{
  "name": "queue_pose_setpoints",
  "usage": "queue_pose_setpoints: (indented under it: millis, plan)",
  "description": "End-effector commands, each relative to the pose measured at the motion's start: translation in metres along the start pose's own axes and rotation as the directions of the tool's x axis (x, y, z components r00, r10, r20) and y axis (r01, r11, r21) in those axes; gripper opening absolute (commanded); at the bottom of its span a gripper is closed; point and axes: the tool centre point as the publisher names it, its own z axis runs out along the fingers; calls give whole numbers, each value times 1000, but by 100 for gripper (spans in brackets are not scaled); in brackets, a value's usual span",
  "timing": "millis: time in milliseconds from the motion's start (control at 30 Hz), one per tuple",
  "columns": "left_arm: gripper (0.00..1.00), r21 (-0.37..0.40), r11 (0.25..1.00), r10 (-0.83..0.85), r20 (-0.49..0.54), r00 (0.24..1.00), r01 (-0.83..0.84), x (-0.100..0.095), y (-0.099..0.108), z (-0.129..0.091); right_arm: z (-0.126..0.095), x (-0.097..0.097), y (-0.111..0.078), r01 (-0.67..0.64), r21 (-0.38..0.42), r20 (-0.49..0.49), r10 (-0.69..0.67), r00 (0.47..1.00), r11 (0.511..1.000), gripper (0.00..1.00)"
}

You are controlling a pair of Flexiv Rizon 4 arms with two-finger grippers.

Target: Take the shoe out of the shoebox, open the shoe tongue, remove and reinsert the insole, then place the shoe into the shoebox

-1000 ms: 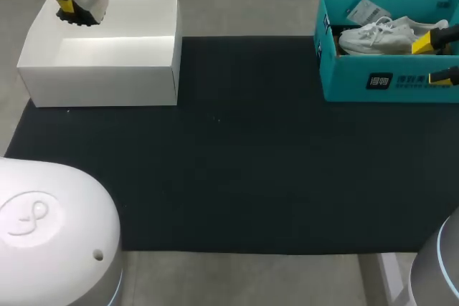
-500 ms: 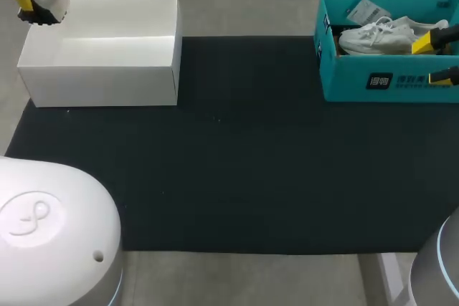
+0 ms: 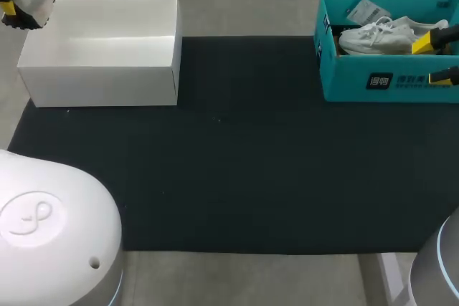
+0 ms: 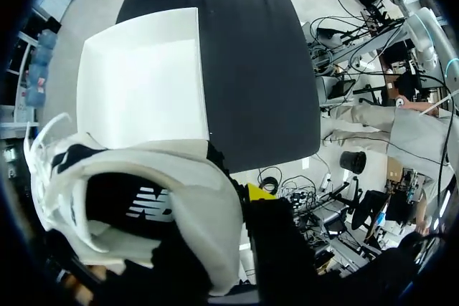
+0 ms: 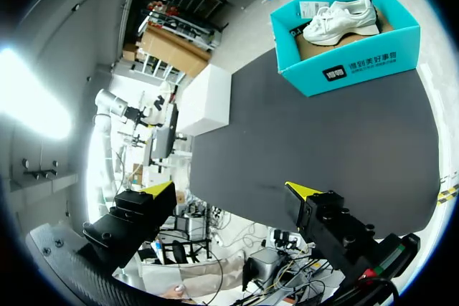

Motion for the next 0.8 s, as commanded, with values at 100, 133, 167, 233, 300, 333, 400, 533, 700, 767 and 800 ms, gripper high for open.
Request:
queue_pose_setpoints:
  millis: [100, 133, 167, 233, 300, 333, 400, 533, 700, 767, 800]
  plan:
    - [0, 10, 1000, -7, -20, 1000, 7, -17, 5, 18, 0, 0, 0, -1, 0, 3, 1, 1000, 1000, 100]
    - [0, 18, 1000, -4, -29, 1000, 5, -19, 6, 21, 0, 0, 0, -1, 0, 3, 1, 1000, 1000, 100]
    - [0, 16, 1000, -6, -31, 999, 6, -22, 7, 25, 0, 0, 0, -1, 0, 3, 1, 1000, 1000, 100]
    - [0, 35, 999, -8, -48, 999, 10, -25, 8, 32, 0, 0, 0, -1, 0, 3, 1, 1000, 1000, 100]
    - [0, 48, 999, -19, -54, 998, 22, -28, 8, 37, 0, 0, 0, -1, 0, 3, 1, 1000, 1000, 100]
    - [0, 60, 997, -39, -56, 998, 42, -29, 8, 39, 0, 0, 0, -1, 0, 3, 1, 1000, 1000, 100]
    - [0, 60, 997, -39, -56, 998, 42, -29, 8, 39, 0, 0, 0, -1, 0, 3, 1, 1000, 1000, 100]
    - [0, 60, 997, -39, -56, 998, 42, -29, 8, 39, 0, 0, 0, -1, 0, 3, 1, 1000, 1000, 100]
    - [0, 60, 997, -39, -56, 998, 42, -29, 8, 39, 0, 0, 0, -1, 0, 3, 1, 1000, 1000, 100]
    - [0, 60, 997, -39, -56, 998, 42, -29, 8, 39, 0, 0, 0, -1, 0, 3, 1, 1000, 1000, 100]
    - [0, 60, 997, -39, -56, 998, 42, -29, 8, 39, 0, 0, 0, -1, 0, 3, 1, 1000, 1000, 100]
